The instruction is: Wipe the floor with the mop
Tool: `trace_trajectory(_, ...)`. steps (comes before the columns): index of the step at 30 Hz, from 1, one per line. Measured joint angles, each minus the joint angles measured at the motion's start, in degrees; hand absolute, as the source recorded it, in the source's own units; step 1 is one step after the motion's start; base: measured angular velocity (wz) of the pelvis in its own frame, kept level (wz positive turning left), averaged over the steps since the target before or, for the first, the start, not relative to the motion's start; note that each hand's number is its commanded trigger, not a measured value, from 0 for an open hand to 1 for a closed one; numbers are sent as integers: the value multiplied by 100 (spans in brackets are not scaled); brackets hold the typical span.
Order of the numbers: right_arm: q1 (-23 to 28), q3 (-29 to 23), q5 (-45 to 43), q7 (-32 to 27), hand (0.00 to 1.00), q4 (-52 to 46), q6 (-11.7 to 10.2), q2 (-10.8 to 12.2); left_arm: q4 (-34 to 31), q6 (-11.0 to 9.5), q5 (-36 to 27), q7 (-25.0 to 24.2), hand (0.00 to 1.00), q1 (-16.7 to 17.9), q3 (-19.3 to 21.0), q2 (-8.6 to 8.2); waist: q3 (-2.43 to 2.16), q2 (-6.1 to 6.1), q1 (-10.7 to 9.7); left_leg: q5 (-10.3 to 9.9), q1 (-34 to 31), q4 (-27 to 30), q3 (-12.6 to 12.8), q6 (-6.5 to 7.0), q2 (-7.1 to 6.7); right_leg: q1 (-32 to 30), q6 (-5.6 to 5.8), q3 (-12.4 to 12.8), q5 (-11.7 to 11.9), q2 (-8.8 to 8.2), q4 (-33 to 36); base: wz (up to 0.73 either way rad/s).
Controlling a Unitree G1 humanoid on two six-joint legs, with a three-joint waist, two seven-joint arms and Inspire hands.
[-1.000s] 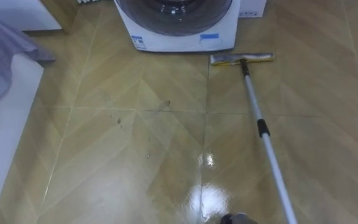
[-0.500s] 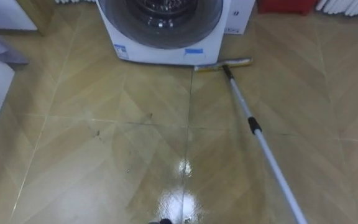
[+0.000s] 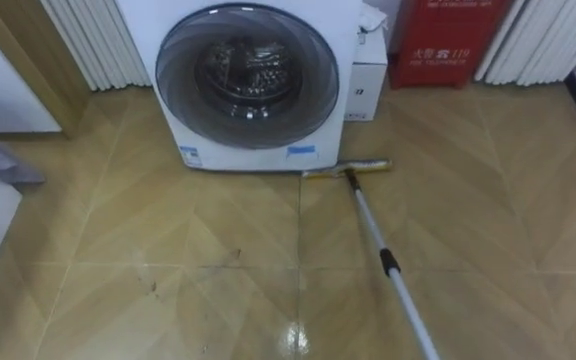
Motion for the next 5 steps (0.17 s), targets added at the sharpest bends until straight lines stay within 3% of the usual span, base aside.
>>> trace_trajectory(2,34,0,-5,41,100,-5,6,59,-8,23,3,0,0,8,67,-11,4,-58,4,8,159,-107,0,-14,-6,162,-9,7,15,5,-112,-3)
trace_trajectory(5,69,-3,-19,95,100,-2,13,62,-120,75,159,-2,0,19,107,-98,-1,-29,13,7,287,-118,-2,-17,-9,282,-12,9,19,4,-144,-4)
